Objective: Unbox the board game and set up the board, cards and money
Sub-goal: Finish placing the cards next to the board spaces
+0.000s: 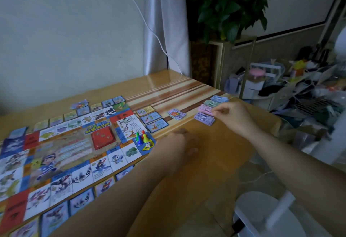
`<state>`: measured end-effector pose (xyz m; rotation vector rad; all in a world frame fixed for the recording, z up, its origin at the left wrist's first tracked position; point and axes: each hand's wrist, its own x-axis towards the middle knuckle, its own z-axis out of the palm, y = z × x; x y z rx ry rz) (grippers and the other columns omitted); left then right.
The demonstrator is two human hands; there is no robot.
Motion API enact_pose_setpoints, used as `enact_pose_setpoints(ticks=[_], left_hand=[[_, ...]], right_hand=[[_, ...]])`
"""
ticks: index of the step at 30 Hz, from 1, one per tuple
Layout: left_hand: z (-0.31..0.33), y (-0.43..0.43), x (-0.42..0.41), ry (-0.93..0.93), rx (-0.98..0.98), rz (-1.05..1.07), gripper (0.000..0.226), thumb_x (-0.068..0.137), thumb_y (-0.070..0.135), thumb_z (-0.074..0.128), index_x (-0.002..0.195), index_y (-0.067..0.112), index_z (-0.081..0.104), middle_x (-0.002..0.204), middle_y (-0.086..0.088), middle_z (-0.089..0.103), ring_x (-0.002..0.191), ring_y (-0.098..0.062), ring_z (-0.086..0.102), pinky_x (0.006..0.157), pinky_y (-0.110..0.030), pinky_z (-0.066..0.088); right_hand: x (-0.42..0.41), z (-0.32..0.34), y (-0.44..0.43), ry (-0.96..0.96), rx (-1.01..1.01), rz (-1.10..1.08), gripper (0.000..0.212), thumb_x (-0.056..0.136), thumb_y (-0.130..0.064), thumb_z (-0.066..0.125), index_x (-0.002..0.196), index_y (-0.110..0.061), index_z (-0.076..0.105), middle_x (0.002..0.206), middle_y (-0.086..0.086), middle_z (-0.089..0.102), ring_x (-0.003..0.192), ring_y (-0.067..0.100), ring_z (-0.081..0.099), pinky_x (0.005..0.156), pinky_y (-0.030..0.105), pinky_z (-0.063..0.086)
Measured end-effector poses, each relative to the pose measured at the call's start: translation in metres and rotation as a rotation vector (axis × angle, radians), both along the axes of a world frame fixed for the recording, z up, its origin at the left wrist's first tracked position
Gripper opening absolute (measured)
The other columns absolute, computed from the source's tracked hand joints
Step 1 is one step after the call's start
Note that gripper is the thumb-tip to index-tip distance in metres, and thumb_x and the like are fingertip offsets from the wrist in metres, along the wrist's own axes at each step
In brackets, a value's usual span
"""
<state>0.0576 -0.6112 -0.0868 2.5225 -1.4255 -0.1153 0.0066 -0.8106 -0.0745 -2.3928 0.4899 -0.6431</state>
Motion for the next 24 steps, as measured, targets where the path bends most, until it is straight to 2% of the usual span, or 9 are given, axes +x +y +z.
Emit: enact_pose_setpoints(ticks=[3,6,9,12,15,19,20,22,24], left_hand=[[0.012,0.028,0.002,0.017,-0.126,0.076,0.032,0.097,0.034,0.049,0.128,0.031,0.054,0.129,0.008,0.052,0.109,-0.013,0.055,0.089,-0.034,0.049],[0.02,0.071,0.006,0.037,-0.226,0.179,0.026,0.096,0.032,0.051,0.122,0.03,0.059,0.122,0.01,0.059,0.105,-0.008,0.058,0.086,-0.034,0.051],[0.025,0.127,0.006,0.042,-0.341,0.293,0.023,0.096,0.026,0.053,0.117,0.027,0.063,0.114,0.011,0.065,0.099,-0.003,0.06,0.082,-0.024,0.05],[0.028,0.191,0.001,0.036,-0.42,0.428,0.021,0.096,0.023,0.053,0.113,0.027,0.065,0.106,0.013,0.067,0.094,-0.002,0.062,0.079,-0.021,0.049],[0.026,0.259,-0.006,0.016,-0.464,0.582,0.02,0.095,0.023,0.054,0.111,0.028,0.065,0.098,0.016,0.065,0.092,-0.001,0.062,0.075,-0.018,0.048],[0.02,0.344,-0.018,-0.047,-0.514,0.834,0.018,0.093,0.021,0.057,0.105,0.029,0.067,0.087,0.022,0.06,0.084,0.001,0.06,0.064,-0.002,0.038],[0.019,0.364,-0.022,-0.058,-0.528,0.892,0.018,0.092,0.021,0.058,0.104,0.029,0.068,0.088,0.02,0.063,0.084,0.001,0.061,0.066,-0.003,0.039],[0.015,0.402,-0.029,-0.086,-0.542,0.989,0.018,0.091,0.024,0.058,0.105,0.03,0.068,0.094,0.017,0.067,0.088,-0.001,0.063,0.077,-0.02,0.049],[0.01,0.433,-0.035,-0.09,-0.506,1.084,0.02,0.092,0.026,0.057,0.109,0.032,0.066,0.1,0.016,0.067,0.094,-0.004,0.063,0.08,-0.027,0.05]], right_hand=[[0.013,0.014,0.041,0.012,0.007,0.16,0.016,0.089,-0.013,0.063,0.101,-0.009,0.073,0.094,0.0,0.068,0.074,-0.005,0.05,0.063,-0.001,0.037],[0.027,0.024,0.093,0.011,0.015,0.304,0.013,0.087,-0.013,0.065,0.096,-0.009,0.074,0.085,-0.002,0.067,0.073,0.001,0.054,0.062,0.004,0.038],[0.037,0.033,0.154,0.042,0.065,0.471,0.007,0.087,-0.013,0.066,0.087,-0.014,0.073,0.072,-0.012,0.063,0.063,-0.003,0.056,0.068,0.017,0.045],[0.044,0.044,0.218,0.086,0.092,0.64,0.016,0.088,-0.011,0.064,0.078,-0.024,0.066,0.07,-0.015,0.063,0.064,-0.003,0.059,0.069,0.019,0.048],[0.051,0.053,0.282,0.156,0.138,0.798,0.012,0.091,-0.01,0.06,0.085,-0.018,0.066,0.072,-0.009,0.067,0.063,0.0,0.064,0.067,0.016,0.052],[0.061,0.059,0.364,0.212,0.133,0.956,0.013,0.093,-0.009,0.057,0.098,-0.004,0.069,0.078,-0.001,0.07,0.062,-0.005,0.063,0.056,0.005,0.044],[0.063,0.06,0.385,0.231,0.136,0.994,0.015,0.094,-0.008,0.056,0.099,-0.003,0.068,0.081,0.002,0.071,0.066,0.001,0.065,0.056,0.007,0.045],[0.067,0.061,0.424,0.268,0.124,1.057,0.016,0.095,-0.009,0.054,0.101,-0.003,0.068,0.084,0.004,0.073,0.074,0.01,0.067,0.062,0.011,0.05],[0.071,0.058,0.461,0.315,0.118,1.097,0.018,0.097,-0.011,0.052,0.105,-0.004,0.066,0.088,0.004,0.072,0.075,0.009,0.065,0.065,0.011,0.049]])
